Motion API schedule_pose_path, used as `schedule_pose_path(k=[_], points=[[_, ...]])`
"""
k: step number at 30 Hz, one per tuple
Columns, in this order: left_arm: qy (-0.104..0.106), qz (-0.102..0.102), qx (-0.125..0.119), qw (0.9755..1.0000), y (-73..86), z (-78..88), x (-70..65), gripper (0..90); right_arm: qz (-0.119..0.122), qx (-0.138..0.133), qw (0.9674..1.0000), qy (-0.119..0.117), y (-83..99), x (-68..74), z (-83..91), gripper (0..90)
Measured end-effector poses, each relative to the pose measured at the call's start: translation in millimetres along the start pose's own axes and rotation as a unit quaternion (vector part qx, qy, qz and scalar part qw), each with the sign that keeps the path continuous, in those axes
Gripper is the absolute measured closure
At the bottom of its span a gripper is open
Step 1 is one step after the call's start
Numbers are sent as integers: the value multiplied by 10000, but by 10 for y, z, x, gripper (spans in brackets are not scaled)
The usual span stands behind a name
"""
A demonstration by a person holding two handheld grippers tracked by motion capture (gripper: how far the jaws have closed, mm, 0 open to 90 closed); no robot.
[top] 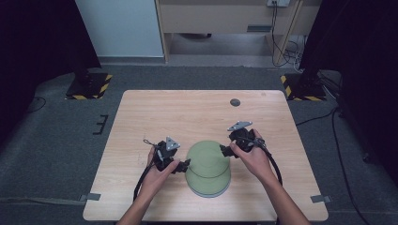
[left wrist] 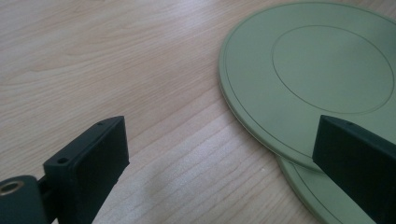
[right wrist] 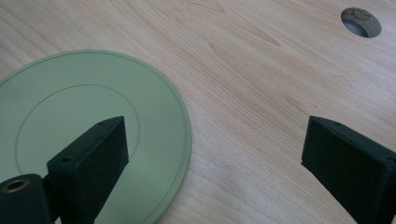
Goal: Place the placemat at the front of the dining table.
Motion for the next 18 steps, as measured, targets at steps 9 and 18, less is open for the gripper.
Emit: schedule_pose_path(k=[9, 18], points=[[-18, 11, 15, 10000, 30, -64, -19, 30, -121, 179, 9998, 14, -14, -13, -169, 105], [-27, -3, 101, 9999, 24, -161, -70, 30, -135, 324, 9990, -264, -34, 1, -359, 324]])
Point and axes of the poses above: each handheld gripper's, and its own axes: z roughly backward along the jaws, y roughly out of its underside, x roughly to its left, the point moved 6 cm from there along -z, roughly forward along the jaws, and after that the axes turned 10 degrees about x, right-handed, at the moved point
